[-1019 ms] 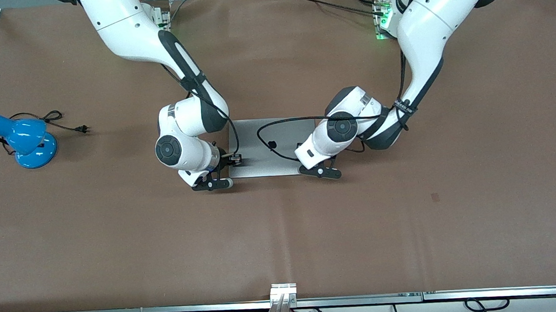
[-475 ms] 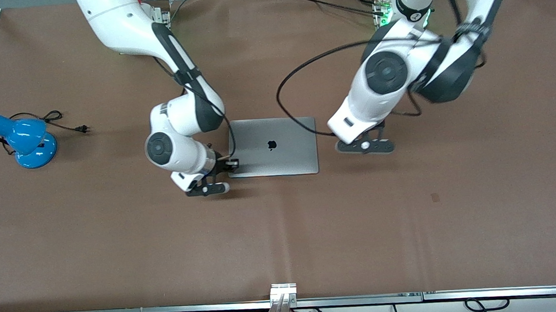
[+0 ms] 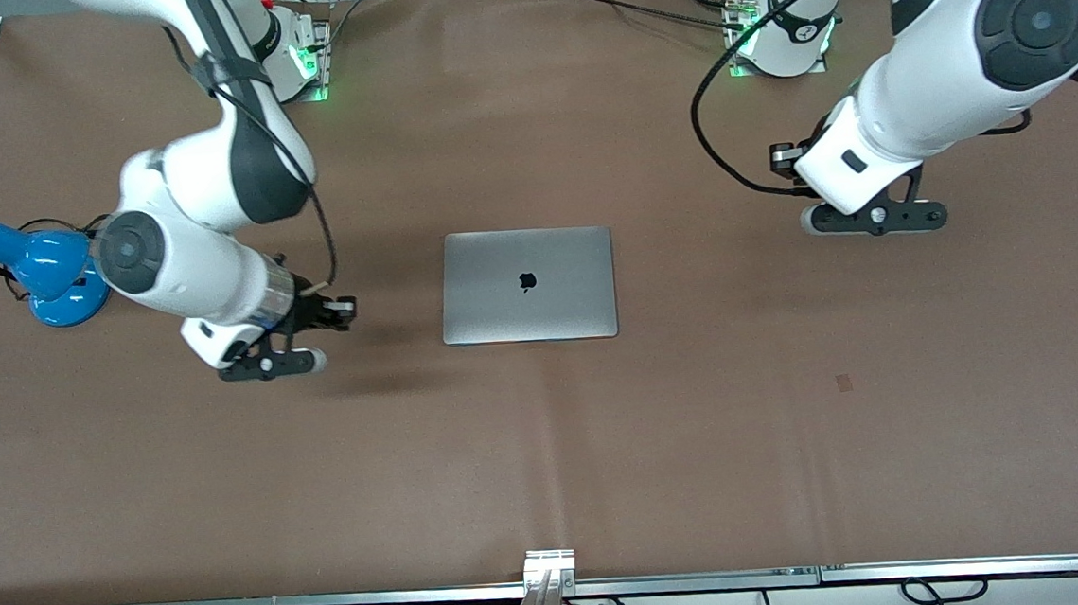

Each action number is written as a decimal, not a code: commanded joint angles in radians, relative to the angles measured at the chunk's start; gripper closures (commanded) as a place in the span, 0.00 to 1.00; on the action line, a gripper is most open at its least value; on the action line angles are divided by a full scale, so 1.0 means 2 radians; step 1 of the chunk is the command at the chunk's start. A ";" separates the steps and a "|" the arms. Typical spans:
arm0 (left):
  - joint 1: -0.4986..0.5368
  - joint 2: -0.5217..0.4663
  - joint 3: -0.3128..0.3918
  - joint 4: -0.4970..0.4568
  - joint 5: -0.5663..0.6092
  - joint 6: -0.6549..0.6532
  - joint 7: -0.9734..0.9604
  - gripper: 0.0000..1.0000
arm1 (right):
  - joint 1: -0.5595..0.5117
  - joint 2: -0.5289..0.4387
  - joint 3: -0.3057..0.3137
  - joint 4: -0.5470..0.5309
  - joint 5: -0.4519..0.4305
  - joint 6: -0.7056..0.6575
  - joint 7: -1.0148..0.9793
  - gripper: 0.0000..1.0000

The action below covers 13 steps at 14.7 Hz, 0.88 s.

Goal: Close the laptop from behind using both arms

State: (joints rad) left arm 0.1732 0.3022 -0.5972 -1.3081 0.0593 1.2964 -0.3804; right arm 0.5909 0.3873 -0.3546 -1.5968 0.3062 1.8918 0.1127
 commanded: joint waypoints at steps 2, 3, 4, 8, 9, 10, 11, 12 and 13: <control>-0.002 -0.067 0.056 -0.072 -0.009 0.015 0.070 0.87 | 0.000 -0.006 -0.043 0.079 -0.010 -0.115 -0.033 0.65; -0.003 -0.081 0.074 -0.097 -0.010 0.030 0.078 0.79 | -0.002 -0.006 -0.055 0.093 -0.010 -0.130 -0.031 0.05; -0.005 -0.090 0.088 -0.111 -0.009 0.042 0.084 0.76 | -0.004 -0.006 -0.072 0.099 -0.009 -0.131 -0.034 0.00; -0.007 -0.143 0.131 -0.201 -0.010 0.128 0.138 0.16 | -0.005 -0.007 -0.109 0.113 -0.010 -0.147 -0.033 0.00; -0.007 -0.146 0.141 -0.203 -0.010 0.139 0.173 0.00 | -0.005 -0.007 -0.113 0.127 -0.012 -0.154 -0.033 0.00; -0.008 -0.145 0.146 -0.200 -0.012 0.144 0.199 0.00 | -0.013 -0.007 -0.110 0.140 -0.020 -0.154 -0.030 0.00; -0.007 -0.146 0.161 -0.200 -0.022 0.158 0.205 0.00 | -0.041 -0.007 -0.098 0.149 -0.018 -0.151 -0.035 0.00; -0.008 -0.148 0.185 -0.201 -0.042 0.170 0.209 0.00 | -0.078 -0.007 -0.068 0.162 -0.018 -0.154 -0.036 0.00; -0.011 -0.152 0.197 -0.208 -0.042 0.171 0.211 0.00 | -0.123 -0.007 -0.026 0.176 -0.022 -0.158 -0.035 0.00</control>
State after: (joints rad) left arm 0.1673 0.0448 -0.2762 -1.6731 0.0186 1.6002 -0.0116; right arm 0.5066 0.3590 -0.5364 -1.3272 0.2793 1.6169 0.0557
